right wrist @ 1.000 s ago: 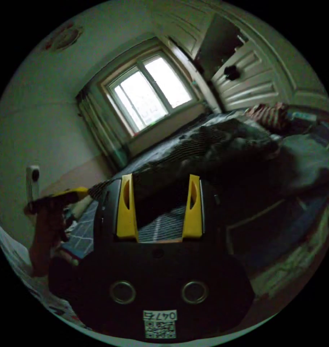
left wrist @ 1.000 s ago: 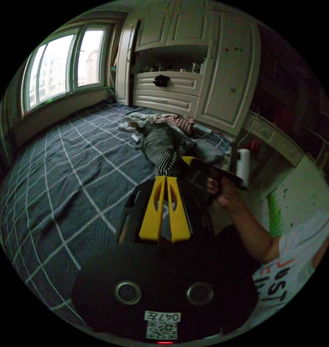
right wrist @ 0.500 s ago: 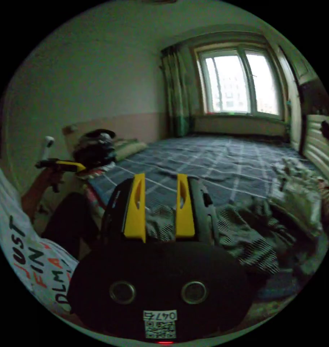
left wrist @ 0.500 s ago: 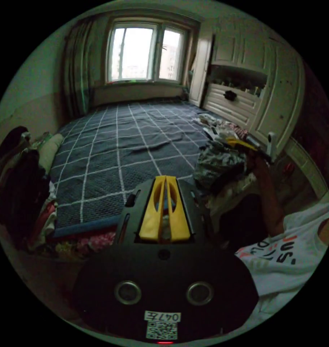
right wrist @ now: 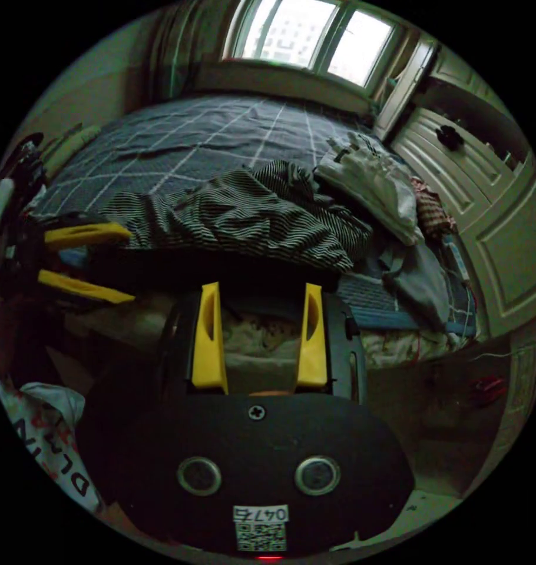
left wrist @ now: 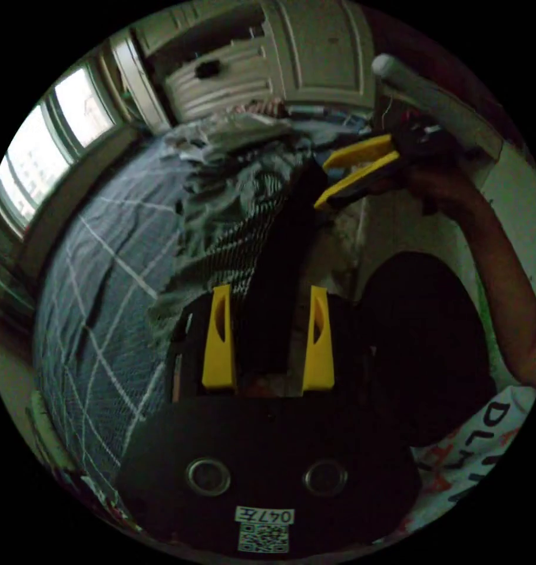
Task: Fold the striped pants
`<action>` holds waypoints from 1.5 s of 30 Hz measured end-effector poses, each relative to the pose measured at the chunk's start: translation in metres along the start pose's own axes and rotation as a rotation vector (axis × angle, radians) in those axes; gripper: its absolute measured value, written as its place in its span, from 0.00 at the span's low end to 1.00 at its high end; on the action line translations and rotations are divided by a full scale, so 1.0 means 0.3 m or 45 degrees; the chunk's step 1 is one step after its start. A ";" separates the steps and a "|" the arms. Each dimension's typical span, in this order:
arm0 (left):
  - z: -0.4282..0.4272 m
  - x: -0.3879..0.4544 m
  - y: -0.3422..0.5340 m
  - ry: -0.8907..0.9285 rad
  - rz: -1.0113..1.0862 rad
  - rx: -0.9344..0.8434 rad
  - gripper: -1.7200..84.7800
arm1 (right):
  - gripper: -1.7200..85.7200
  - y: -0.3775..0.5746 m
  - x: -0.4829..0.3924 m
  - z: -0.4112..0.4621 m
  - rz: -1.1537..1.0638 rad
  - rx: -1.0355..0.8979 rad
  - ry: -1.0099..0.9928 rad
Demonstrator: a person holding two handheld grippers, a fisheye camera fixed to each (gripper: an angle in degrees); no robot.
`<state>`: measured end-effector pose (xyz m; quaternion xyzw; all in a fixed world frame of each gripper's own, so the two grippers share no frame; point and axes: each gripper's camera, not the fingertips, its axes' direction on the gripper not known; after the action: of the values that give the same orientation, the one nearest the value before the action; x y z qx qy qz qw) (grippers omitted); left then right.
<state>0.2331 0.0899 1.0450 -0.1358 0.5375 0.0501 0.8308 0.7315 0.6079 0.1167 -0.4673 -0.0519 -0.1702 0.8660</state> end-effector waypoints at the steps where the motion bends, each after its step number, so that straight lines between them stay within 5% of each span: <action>1: 0.012 -0.027 0.023 0.073 -0.018 -0.063 0.19 | 0.20 -0.004 -0.003 0.001 0.002 0.023 -0.009; 5: -0.052 -0.112 0.145 0.168 -0.062 -0.072 0.14 | 0.19 -0.071 -0.024 0.070 0.040 0.035 -0.112; 9: -0.215 -0.244 0.342 0.407 -0.198 0.056 0.08 | 0.04 -0.135 -0.098 0.122 0.012 -0.006 -0.327; 14: -0.512 -0.370 0.648 0.446 -0.267 0.262 0.06 | 0.02 -0.190 -0.309 -0.011 -0.217 0.197 -0.255; 19: -0.853 -0.544 1.041 0.392 -0.442 0.441 0.05 | 0.06 -0.205 -0.382 -0.107 0.003 0.422 -0.039; 21: -0.926 -0.567 1.155 0.350 -0.457 0.438 0.05 | 0.20 -0.191 -0.398 -0.085 0.093 0.405 0.030; 27: -1.093 -0.633 1.478 0.360 -0.512 0.462 0.05 | 0.26 -0.188 -0.561 0.064 -0.124 0.132 -0.350; 30: -1.170 -0.690 1.591 0.378 -0.537 0.461 0.04 | 0.25 -0.187 -0.607 0.140 -0.017 0.056 -0.447; 36: -1.372 -0.771 1.772 0.363 -0.477 0.463 0.05 | 0.12 -0.290 -0.735 0.239 0.014 0.202 -1.115; 39: -1.488 -0.810 1.875 0.334 -0.463 0.485 0.04 | 0.04 -0.376 -0.842 0.216 -0.072 0.223 -1.075; 45: -1.737 -0.918 2.167 0.276 -0.570 0.548 0.04 | 0.02 -0.679 -1.080 -0.069 -0.329 0.594 -0.894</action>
<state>-0.4892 0.5842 0.9823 -0.0764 0.5777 -0.2634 0.7688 0.3568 0.5677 0.1859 -0.2783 -0.4381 -0.0919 0.8498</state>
